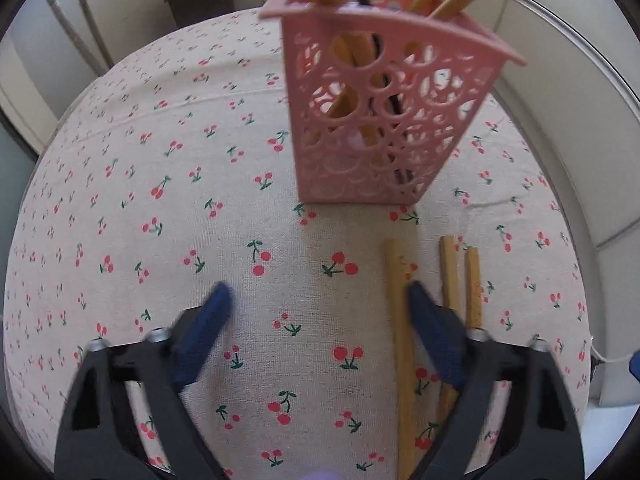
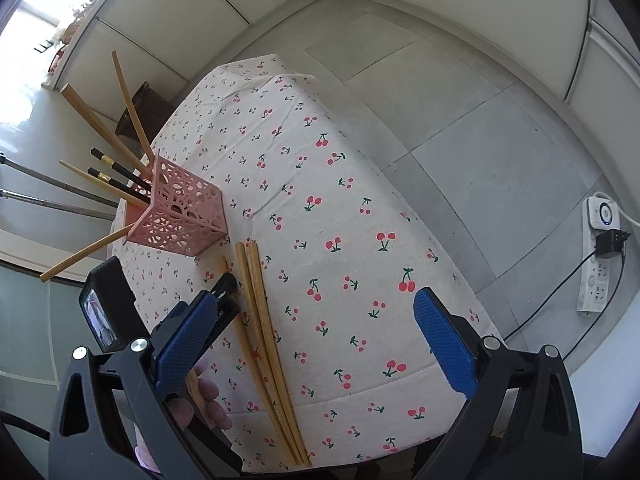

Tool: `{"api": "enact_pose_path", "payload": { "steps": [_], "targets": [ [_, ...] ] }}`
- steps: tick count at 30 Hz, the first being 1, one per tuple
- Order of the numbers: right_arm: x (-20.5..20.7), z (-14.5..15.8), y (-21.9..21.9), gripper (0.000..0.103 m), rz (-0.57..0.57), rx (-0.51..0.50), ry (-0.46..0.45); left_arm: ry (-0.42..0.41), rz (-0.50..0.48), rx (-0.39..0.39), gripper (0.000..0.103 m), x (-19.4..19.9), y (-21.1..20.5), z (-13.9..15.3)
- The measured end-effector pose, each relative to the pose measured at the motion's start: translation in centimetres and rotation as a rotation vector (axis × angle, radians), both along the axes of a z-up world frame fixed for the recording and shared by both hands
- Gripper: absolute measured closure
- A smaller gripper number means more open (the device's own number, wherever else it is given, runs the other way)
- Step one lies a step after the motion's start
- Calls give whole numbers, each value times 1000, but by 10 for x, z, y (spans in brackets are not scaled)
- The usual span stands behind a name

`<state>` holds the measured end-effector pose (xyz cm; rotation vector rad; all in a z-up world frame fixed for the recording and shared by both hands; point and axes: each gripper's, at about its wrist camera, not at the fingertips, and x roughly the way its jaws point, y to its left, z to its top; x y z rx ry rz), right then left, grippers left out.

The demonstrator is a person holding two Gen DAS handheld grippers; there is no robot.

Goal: Organize utensils
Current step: 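Grasp a plain wooden stick with the left gripper, then grasp another plain wooden stick with the right gripper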

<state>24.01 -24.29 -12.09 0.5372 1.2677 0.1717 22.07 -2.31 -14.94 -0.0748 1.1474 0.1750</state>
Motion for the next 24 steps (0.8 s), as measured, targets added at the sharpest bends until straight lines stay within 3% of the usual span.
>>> {"api": "enact_pose_path", "payload": {
  "steps": [1, 2, 8, 12, 14, 18, 24],
  "targets": [
    [1, -1, 1, 7, 1, -4, 4, 2, -25, 0, 56, -1, -2, 4],
    [3, -3, 3, 7, 4, -11, 8, 7, -40, 0, 67, -3, -2, 6],
    [14, -16, 36, 7, 98, -105, 25, 23, -74, -50, 95, -25, 24, 11],
    [27, -24, 66, 8, 150, -190, 1, 36, -3, -108, 96, -40, 59, 16],
    [35, -30, 78, 13, 158, -229, -2, 33, 25, -140, 96, -44, 74, 20],
    [46, -52, 89, 26, 150, -216, 76, 10, 60, -173, 96, -49, 94, 30],
    [51, -53, 104, 39, 145, -310, 42, 3, 68, -199, 96, -49, 106, 34]
  ]
}}
